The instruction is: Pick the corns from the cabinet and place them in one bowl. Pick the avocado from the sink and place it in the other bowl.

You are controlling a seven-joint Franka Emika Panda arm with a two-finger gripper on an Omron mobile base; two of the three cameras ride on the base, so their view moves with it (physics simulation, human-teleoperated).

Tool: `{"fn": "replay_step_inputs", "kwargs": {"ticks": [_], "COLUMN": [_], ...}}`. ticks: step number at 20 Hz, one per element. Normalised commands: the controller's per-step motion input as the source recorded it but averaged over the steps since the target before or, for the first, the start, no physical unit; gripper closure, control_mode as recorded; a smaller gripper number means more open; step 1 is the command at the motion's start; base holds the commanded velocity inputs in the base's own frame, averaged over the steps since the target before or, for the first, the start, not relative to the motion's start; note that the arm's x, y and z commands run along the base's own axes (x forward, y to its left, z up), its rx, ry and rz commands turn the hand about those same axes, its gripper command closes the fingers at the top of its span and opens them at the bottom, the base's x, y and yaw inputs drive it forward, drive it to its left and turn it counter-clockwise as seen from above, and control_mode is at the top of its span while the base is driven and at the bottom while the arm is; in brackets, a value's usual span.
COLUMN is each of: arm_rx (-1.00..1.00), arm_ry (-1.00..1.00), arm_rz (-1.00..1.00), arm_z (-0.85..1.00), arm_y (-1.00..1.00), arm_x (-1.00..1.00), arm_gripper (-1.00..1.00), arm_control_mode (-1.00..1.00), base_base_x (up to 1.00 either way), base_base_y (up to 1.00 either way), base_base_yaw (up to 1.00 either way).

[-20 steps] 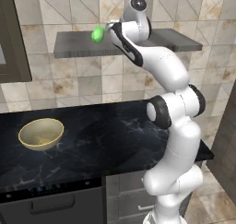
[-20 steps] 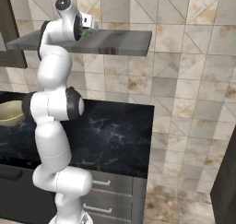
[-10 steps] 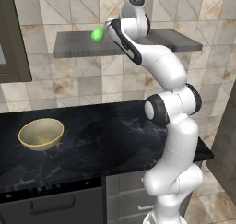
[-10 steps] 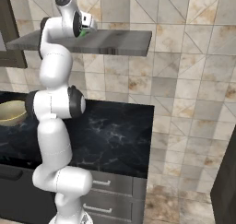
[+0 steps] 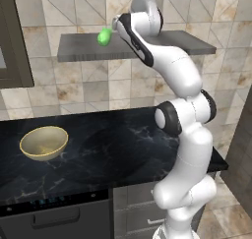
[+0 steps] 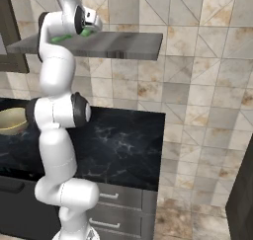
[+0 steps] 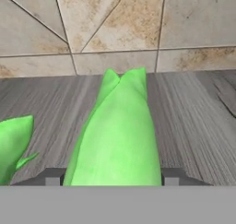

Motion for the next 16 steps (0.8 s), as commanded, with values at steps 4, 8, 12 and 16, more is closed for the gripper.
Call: {"fn": "replay_step_inputs", "kwargs": {"ticks": [4, 8, 12, 16], "arm_rx": [0.02, 0.02, 0.04, 0.00], "arm_ry": [0.00, 0.00, 0.00, -0.05], "arm_rz": [-0.01, -0.01, 0.00, 0.00], "arm_z": [0.13, 0.00, -0.03, -0.18], "arm_y": [-0.02, -0.11, -0.14, -0.27], "arm_x": [-0.71, -0.98, -1.00, -1.00], "arm_gripper": [1.00, 1.00, 1.00, 1.00], "arm_control_mode": [-1.00, -1.00, -1.00, -1.00], "base_base_x": [0.00, 0.00, 0.00, 0.00], "base_base_y": [0.00, 0.00, 0.00, 0.00], "base_base_yaw": [0.00, 0.00, 0.00, 0.00]}}
